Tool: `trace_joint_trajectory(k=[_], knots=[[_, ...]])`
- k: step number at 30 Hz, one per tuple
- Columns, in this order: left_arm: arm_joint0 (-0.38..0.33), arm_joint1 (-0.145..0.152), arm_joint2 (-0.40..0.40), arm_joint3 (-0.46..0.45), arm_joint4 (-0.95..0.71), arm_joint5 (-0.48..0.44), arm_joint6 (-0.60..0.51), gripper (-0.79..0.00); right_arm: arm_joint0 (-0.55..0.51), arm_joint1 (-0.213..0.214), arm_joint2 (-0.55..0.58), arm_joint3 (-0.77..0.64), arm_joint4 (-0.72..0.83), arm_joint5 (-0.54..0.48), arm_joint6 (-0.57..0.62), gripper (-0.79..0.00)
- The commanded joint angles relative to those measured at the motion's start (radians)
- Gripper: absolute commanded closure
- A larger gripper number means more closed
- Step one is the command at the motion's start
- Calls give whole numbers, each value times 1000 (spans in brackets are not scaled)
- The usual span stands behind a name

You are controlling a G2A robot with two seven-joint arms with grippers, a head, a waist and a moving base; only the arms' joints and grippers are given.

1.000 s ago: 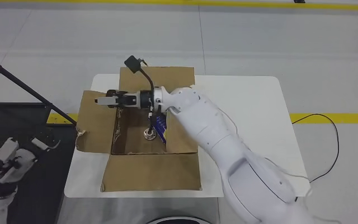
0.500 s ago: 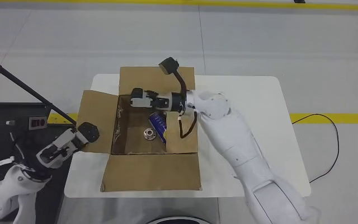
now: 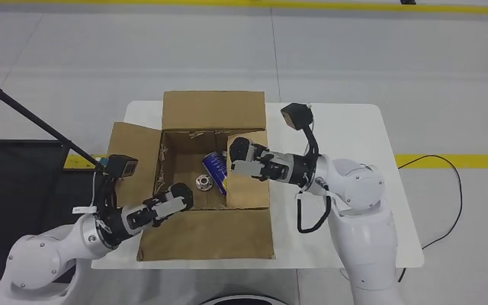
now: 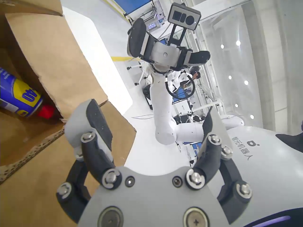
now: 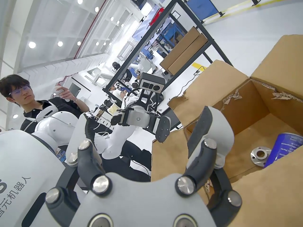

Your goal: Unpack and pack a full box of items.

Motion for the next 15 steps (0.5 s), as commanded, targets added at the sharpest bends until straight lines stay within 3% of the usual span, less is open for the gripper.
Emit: trace_joint_trajectory(k=[1, 9, 12, 15], knots=[[0, 0, 0, 0, 0, 0, 0, -785, 2, 0, -1, 2, 1, -1, 1, -785], [-5, 1, 8, 5, 22, -4, 4, -785, 2, 0, -1, 2, 1, -1, 1, -785], [-62, 5, 72, 76, 82, 16, 5, -785, 2, 0, -1, 2, 1, -1, 1, -785], [-165, 9, 147, 183, 91, 44, -32, -785, -20, 4, 6, -29, 11, -14, -27, -785]])
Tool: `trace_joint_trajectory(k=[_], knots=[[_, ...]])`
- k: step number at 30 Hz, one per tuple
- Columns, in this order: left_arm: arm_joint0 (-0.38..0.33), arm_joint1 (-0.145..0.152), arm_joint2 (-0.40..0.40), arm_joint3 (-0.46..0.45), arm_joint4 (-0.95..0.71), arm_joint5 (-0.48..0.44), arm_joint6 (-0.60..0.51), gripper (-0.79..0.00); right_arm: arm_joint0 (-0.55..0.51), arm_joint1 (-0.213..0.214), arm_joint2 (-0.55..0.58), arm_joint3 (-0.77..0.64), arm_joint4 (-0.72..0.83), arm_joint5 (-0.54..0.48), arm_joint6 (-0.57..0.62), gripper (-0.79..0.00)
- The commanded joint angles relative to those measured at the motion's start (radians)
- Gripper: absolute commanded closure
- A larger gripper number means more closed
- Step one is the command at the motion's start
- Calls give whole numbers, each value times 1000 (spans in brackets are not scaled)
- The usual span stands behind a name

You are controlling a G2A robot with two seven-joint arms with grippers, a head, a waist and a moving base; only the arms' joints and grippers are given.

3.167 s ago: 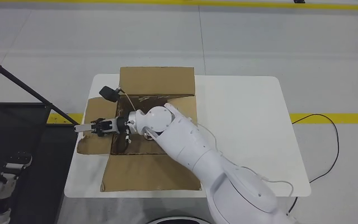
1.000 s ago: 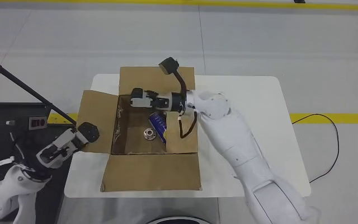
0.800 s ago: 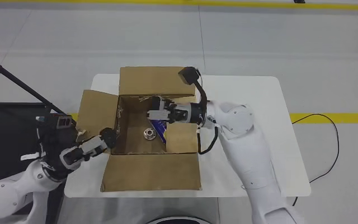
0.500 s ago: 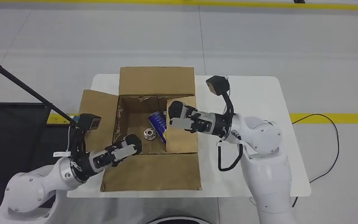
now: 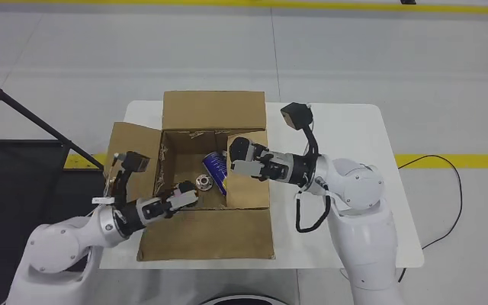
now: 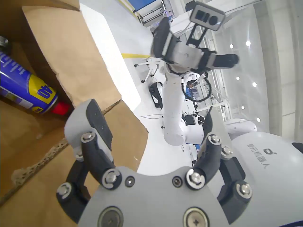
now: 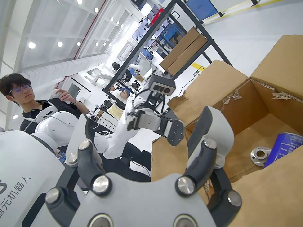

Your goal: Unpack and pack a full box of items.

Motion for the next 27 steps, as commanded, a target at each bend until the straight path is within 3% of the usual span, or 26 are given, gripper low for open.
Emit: trace_joint_trajectory(k=[1, 5, 10, 18, 27], knots=[[-79, 2, 47, 85, 11, 12, -10, -785, -16, 6, 15, -25, 8, -11, -9, -785], [-193, -1, 138, 200, 1, 13, -16, -785, -53, 21, 58, -79, 0, -16, -15, -785], [-259, -1, 189, 280, 13, 9, 7, -785, -97, 38, 104, -123, 5, -9, -28, -785], [-291, 3, 233, 338, 16, 42, 3, -785, -100, 57, 113, -132, 15, -4, -40, -785], [-289, 14, 220, 308, 16, 58, -9, -785, -72, 71, 78, -99, 25, -10, -61, -785]])
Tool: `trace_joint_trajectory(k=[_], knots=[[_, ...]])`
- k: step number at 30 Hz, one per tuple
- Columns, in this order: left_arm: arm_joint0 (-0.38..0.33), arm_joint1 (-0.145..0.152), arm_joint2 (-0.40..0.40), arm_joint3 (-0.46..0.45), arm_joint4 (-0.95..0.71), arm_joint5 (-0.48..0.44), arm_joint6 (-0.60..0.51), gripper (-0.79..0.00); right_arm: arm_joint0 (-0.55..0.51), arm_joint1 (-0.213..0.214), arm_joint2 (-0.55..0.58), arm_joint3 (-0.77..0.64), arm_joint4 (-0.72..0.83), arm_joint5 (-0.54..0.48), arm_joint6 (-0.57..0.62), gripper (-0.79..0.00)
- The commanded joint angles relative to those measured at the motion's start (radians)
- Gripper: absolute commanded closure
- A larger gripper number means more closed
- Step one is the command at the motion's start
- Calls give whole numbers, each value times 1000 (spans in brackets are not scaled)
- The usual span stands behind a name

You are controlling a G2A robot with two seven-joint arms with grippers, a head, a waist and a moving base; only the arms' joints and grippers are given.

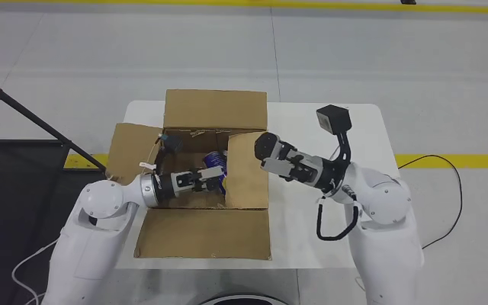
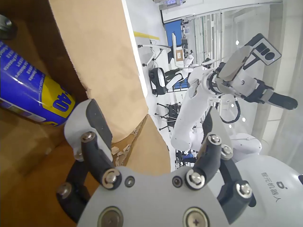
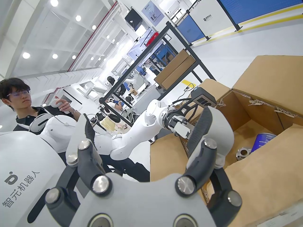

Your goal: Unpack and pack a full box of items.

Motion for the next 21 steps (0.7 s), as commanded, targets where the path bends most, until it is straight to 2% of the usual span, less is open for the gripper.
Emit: trace_joint_trajectory(k=[1, 7, 12, 16, 21], knots=[[4, 4, -13, -16, -1, 7, -2, -785, 5, 3, -6, 8, 4, -4, -3, -785], [3, 18, -83, -77, -15, 43, -22, -785, 21, 13, -15, 32, 22, -11, -6, -785], [-63, 32, -119, -77, -32, 102, -84, -785, 27, 24, -9, 40, 42, -25, -3, -785], [-146, 37, -89, -39, -38, 143, -135, -785, 22, 33, 0, 40, 55, -35, 0, -785], [-238, 35, 16, 45, -22, 165, -168, -785, 6, 45, 19, 25, 70, -40, 7, -785]])
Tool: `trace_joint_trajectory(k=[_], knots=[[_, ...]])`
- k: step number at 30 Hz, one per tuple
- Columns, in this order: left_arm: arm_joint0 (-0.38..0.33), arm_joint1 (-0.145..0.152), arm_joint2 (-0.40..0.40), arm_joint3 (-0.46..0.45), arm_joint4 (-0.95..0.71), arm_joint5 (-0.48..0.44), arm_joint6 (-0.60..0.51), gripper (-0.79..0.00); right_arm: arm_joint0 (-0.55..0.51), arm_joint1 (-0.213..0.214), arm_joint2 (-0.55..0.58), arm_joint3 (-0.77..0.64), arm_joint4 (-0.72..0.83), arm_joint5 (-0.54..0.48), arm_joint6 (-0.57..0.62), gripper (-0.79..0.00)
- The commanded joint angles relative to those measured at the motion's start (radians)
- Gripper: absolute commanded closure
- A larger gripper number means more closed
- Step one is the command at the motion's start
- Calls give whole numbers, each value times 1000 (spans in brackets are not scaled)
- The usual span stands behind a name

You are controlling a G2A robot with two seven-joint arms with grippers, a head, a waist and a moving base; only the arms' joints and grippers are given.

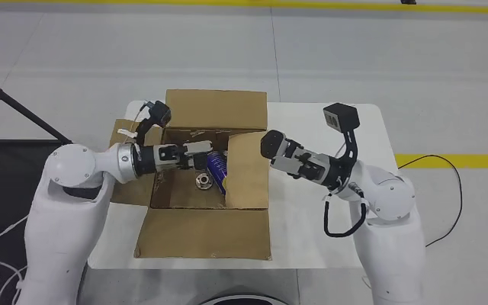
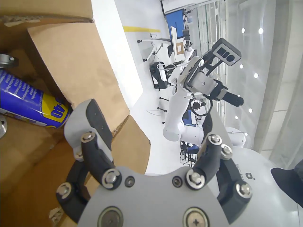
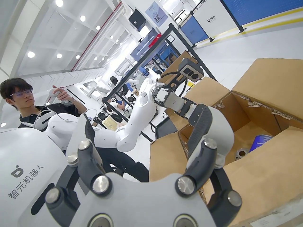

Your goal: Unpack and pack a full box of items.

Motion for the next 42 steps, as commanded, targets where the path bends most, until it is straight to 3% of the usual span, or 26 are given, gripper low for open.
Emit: trace_joint_trajectory(k=[1, 8, 21, 42], knots=[[-25, -2, 49, 30, 13, 1, -3, -785, -8, 5, 7, -8, 4, 0, 1, -785], [-51, -7, 153, 112, 47, -15, 6, -785, -45, 21, 27, -34, 13, -2, -4, -785], [-7, 10, 154, 133, 76, -47, 12, -785, -54, 43, 16, -41, 27, -1, -24, -785], [17, 5, 227, 182, -2, -118, 105, -785, -82, 78, 14, -70, 38, -4, -60, -785]])
